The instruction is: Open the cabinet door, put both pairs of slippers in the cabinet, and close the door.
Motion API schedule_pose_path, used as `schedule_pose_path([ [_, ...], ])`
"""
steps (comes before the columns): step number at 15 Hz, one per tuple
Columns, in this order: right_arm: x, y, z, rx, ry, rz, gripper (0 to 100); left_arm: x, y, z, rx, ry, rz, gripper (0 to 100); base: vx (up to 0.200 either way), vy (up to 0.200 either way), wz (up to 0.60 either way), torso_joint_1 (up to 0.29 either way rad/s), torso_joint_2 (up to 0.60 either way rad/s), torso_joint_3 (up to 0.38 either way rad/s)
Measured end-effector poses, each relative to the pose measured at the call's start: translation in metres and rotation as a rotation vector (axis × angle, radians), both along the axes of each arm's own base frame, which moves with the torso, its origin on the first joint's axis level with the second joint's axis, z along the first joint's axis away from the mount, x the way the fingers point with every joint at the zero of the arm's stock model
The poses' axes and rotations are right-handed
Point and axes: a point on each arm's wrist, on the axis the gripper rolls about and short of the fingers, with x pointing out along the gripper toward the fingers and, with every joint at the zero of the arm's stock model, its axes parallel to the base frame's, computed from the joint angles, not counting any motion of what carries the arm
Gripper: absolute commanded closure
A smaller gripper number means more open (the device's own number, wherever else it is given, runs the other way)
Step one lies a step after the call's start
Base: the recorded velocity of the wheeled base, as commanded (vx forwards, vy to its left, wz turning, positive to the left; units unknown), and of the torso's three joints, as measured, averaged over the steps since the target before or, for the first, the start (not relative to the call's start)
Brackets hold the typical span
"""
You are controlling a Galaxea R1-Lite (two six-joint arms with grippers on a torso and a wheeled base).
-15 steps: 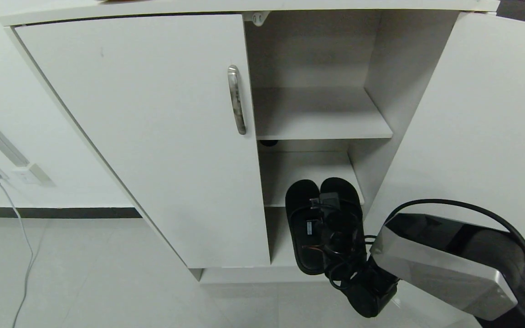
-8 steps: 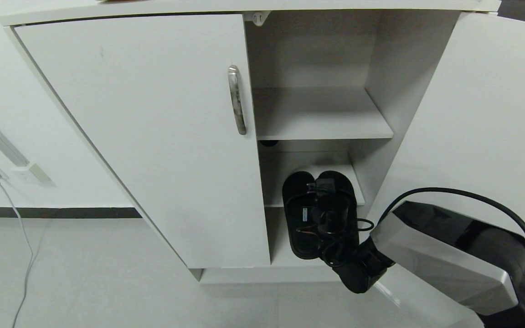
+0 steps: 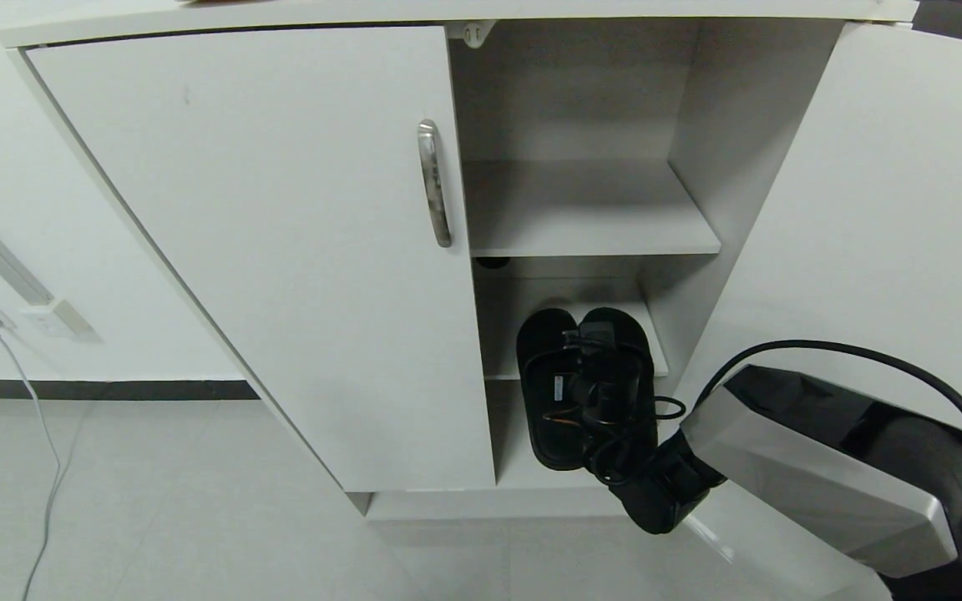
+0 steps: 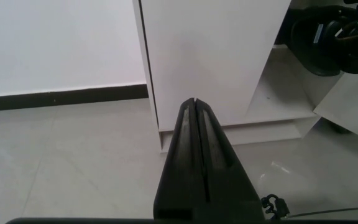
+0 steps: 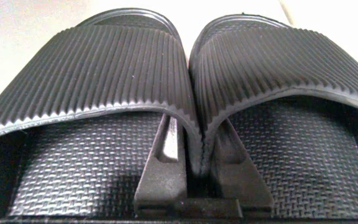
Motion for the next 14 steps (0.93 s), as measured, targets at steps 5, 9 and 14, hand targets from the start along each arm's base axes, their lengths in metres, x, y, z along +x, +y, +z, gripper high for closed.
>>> schedule_pose_path([
  [5, 0.002, -0.002, 0.0, -0.002, 0.002, -0.005, 100, 0.0, 0.0, 0.0, -0.001, 0.0, 0.002, 100, 0.04, 0.0, 0.0, -0.002, 0.0, 0.0],
  [9, 0.003, -0.002, -0.001, -0.018, 0.02, 0.038, 100, 0.0, 0.0, 0.0, -0.001, 0.0, 0.002, 100, 0.0, 0.0, 0.0, 0.0, 0.0, 0.0],
  [14, 0.021, -0.003, 0.009, -0.049, 0.068, 0.017, 100, 0.0, 0.0, 0.0, -0.001, 0.0, 0.001, 100, 0.0, 0.0, 0.0, 0.0, 0.0, 0.0],
])
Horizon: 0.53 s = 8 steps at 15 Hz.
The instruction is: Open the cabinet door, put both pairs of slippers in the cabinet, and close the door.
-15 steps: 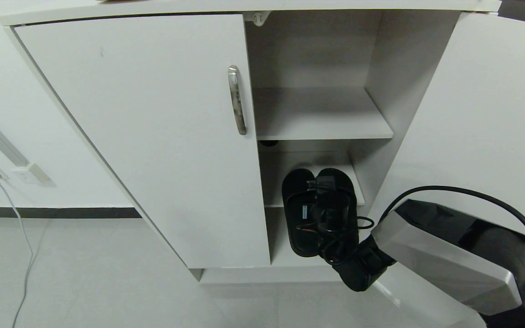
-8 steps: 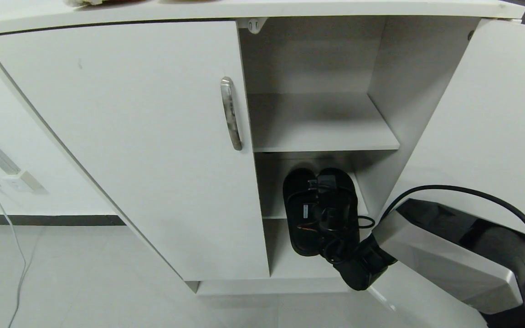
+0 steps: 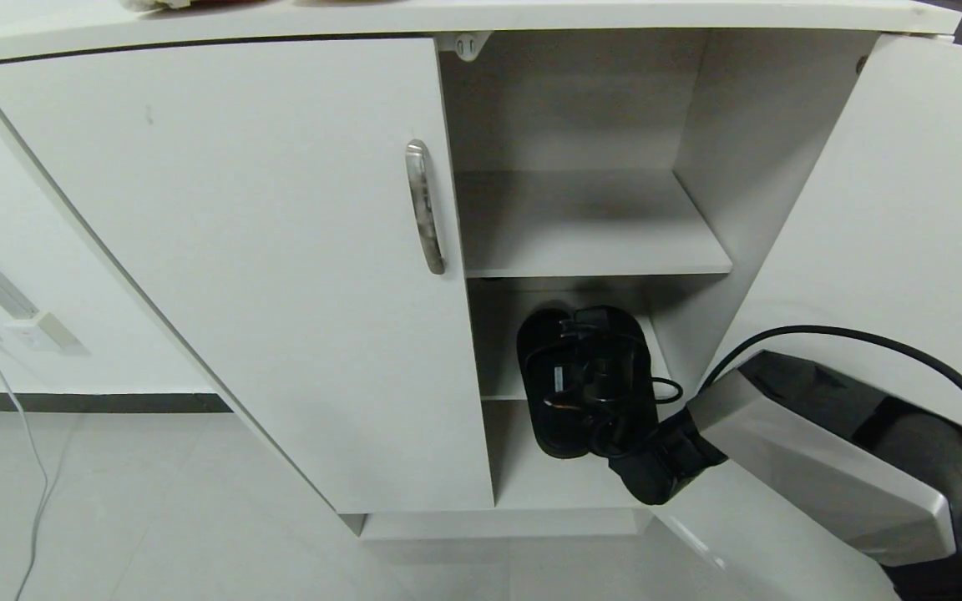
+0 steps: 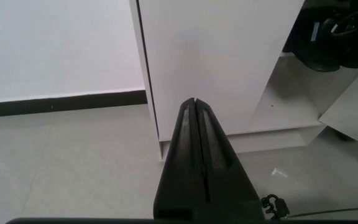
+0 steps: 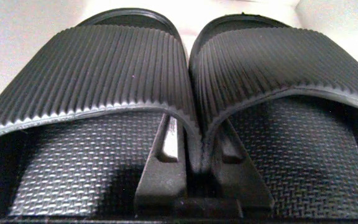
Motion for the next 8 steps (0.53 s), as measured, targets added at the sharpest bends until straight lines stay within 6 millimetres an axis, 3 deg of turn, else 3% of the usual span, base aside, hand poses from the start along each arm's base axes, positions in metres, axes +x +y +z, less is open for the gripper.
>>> schedule_pose_path([
  [4, 0.022, 0.002, 0.013, 0.018, -0.025, -0.023, 100, 0.0, 0.0, 0.0, 0.0, 0.0, 0.0, 100, 0.0, 0.0, 0.0, 0.0, 0.0, 0.0],
  [8, 0.034, 0.007, 0.015, 0.037, -0.053, -0.037, 100, 0.0, 0.0, 0.0, 0.0, 0.0, 0.0, 100, 0.0, 0.0, 0.0, 0.0, 0.0, 0.0],
])
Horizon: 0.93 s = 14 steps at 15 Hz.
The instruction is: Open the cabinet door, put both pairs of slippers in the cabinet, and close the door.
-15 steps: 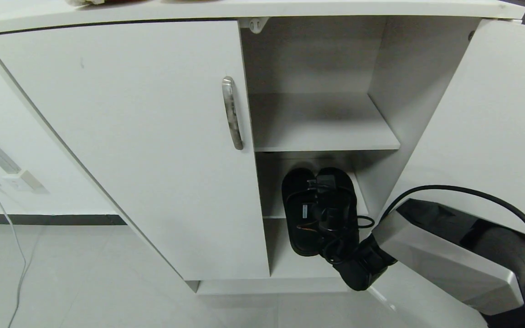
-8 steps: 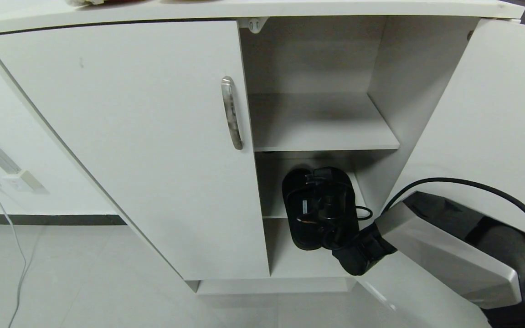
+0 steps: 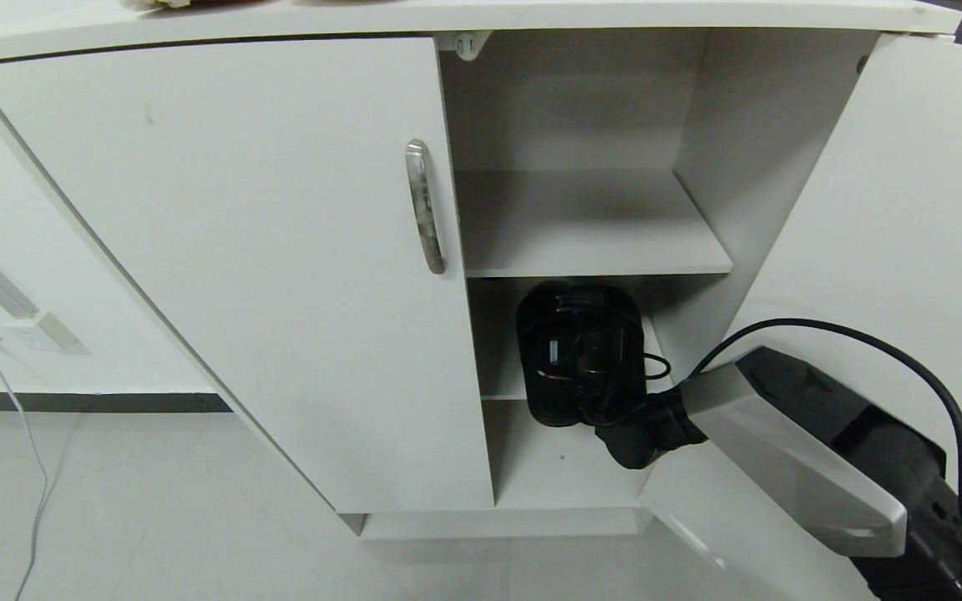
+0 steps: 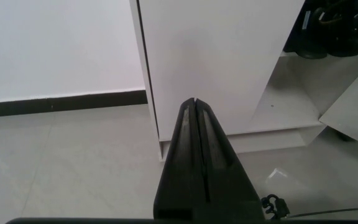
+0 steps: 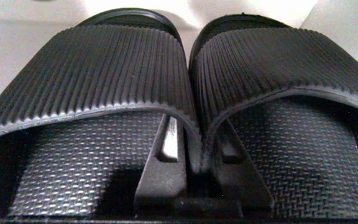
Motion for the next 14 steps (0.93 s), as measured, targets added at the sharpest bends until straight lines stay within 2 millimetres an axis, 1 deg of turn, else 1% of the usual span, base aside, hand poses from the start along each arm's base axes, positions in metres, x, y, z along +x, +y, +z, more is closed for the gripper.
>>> schedule_pose_path([
  [3, 0.007, 0.001, -0.005, 0.006, -0.012, -0.009, 100, 0.0, 0.0, 0.0, 0.0, 0.0, 0.0, 100, 0.0, 0.0, 0.0, 0.0, 0.0, 0.0],
  [8, 0.012, 0.0, -0.008, 0.004, -0.016, -0.016, 100, 0.0, 0.0, 0.0, 0.0, 0.0, 0.0, 100, 0.0, 0.0, 0.0, 0.0, 0.0, 0.0],
  [9, 0.012, 0.0, -0.01, 0.002, -0.014, -0.016, 0, 0.0, 0.0, 0.0, 0.0, 0.0, 0.0, 100, 0.0, 0.0, 0.0, 0.0, 0.0, 0.0],
  [14, 0.008, 0.001, -0.018, -0.01, 0.003, -0.02, 0, 0.0, 0.0, 0.0, 0.0, 0.0, 0.0, 100, 0.0, 0.0, 0.0, 0.0, 0.0, 0.0],
])
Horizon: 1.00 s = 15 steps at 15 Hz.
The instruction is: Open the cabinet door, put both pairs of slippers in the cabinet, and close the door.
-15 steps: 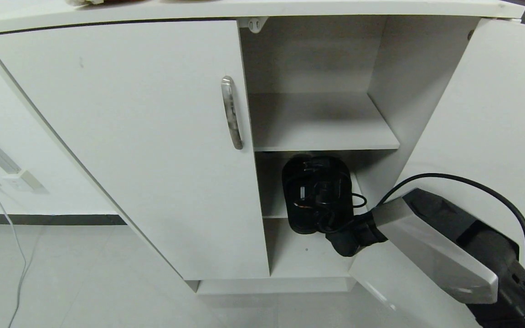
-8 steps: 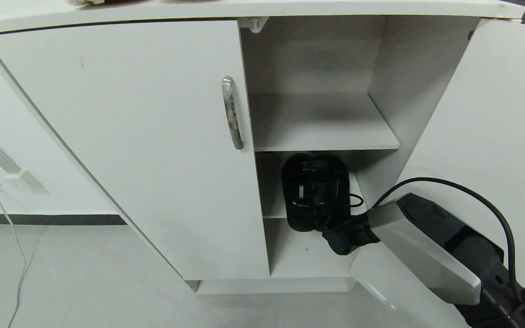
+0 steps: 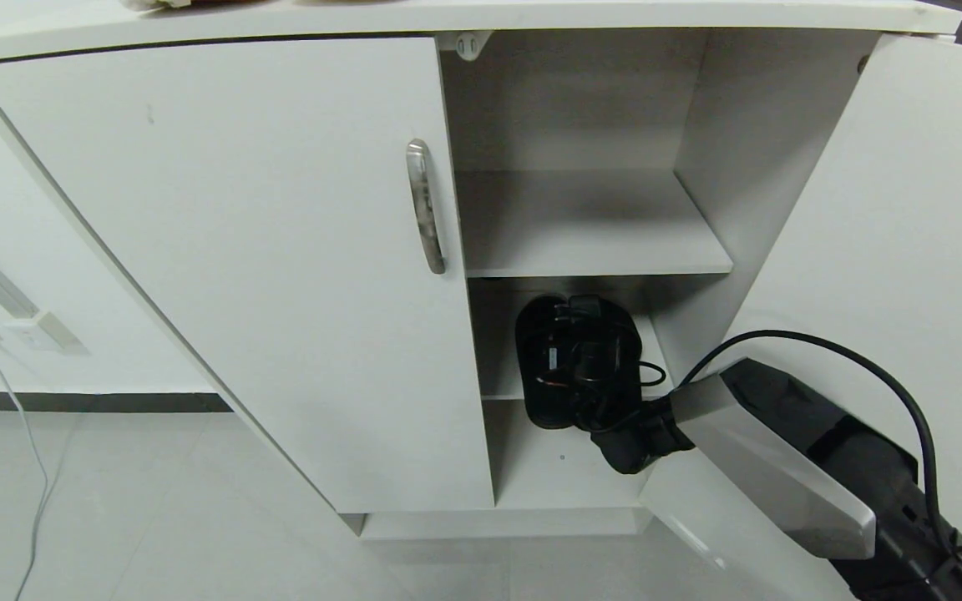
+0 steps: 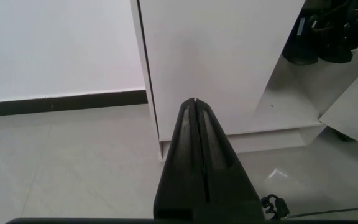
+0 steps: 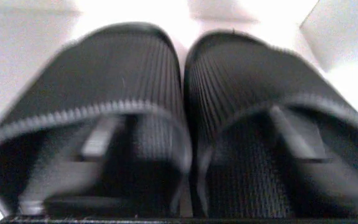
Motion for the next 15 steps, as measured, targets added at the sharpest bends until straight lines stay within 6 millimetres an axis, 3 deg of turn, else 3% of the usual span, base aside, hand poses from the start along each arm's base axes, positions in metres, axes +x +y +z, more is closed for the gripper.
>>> schedule_pose_path([
  [5, -0.03, -0.002, 0.0, -0.02, 0.028, 0.026, 0, 0.0, 0.0, 0.0, 0.001, 0.0, 0.0, 100, 0.0, 0.0, 0.0, 0.0, 0.0, 0.0],
  [13, -0.126, -0.022, 0.021, -0.023, 0.036, 0.098, 0, 0.0, 0.0, 0.0, 0.002, 0.0, 0.0, 100, 0.0, 0.0, 0.0, 0.0, 0.0, 0.0],
  [15, -0.141, -0.02, 0.024, -0.01, 0.031, 0.126, 0, 0.0, 0.0, 0.0, 0.001, 0.0, 0.0, 100, 0.0, 0.0, 0.0, 0.0, 0.0, 0.0],
])
